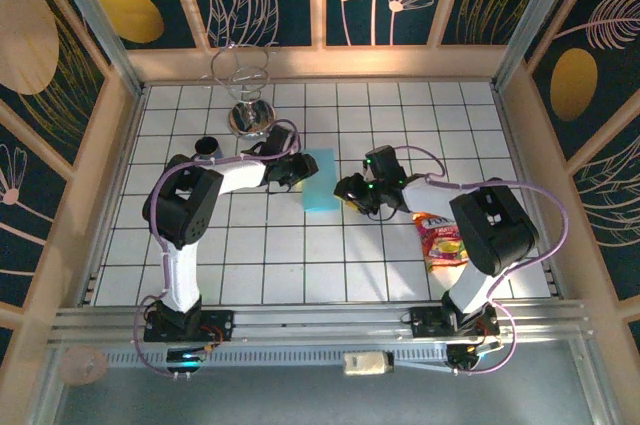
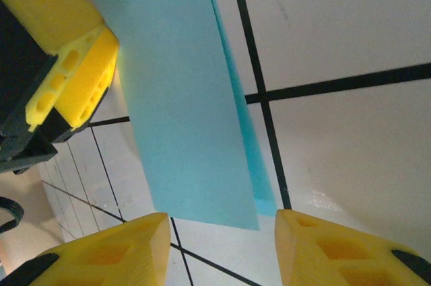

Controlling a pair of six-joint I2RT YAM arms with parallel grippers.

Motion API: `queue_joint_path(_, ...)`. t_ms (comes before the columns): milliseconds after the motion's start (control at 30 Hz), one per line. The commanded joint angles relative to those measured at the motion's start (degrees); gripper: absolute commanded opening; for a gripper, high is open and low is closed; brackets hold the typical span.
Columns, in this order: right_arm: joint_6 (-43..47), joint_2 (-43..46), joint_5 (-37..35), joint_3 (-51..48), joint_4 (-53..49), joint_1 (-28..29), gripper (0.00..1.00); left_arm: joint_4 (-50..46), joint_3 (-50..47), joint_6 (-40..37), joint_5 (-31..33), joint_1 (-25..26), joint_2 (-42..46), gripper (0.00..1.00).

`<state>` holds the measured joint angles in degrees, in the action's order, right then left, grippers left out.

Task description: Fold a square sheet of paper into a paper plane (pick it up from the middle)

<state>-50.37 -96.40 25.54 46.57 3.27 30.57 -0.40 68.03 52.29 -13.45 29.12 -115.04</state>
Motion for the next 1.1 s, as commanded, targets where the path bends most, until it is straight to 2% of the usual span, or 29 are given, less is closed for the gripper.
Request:
queue_joint_path(0,-1.3,-0.8,0.6,0.4,0.7,0.5,0.44,-3.8,-0.5,2.4,0.3,-0.8,-2.0,0.39)
queue_joint_path(367,0.5,-4.1,2.7,2.9,0.8,1.5,0.4,-3.6,-1.1,2.8,-0.9,-1.4,-2.1,0.37)
queue_joint_path(667,0.1,-4.8,4.0,3.3,4.7,1.1,0.31,-3.5,-1.1,2.3,-1.7,-1.4,-1.8,0.36)
queue_joint_path(900,-0.1,-4.7,2.9,2.9,3.8,1.1,0.27,-3.0,-0.8,1.6,-2.0,-1.4,-0.8,0.35)
queue_joint_path(1067,-0.4,-4.9,2.5,2.7,3.8,1.1,0.2,-2.2,-0.6,1.2,-3.1,-1.4,-0.8,0.35)
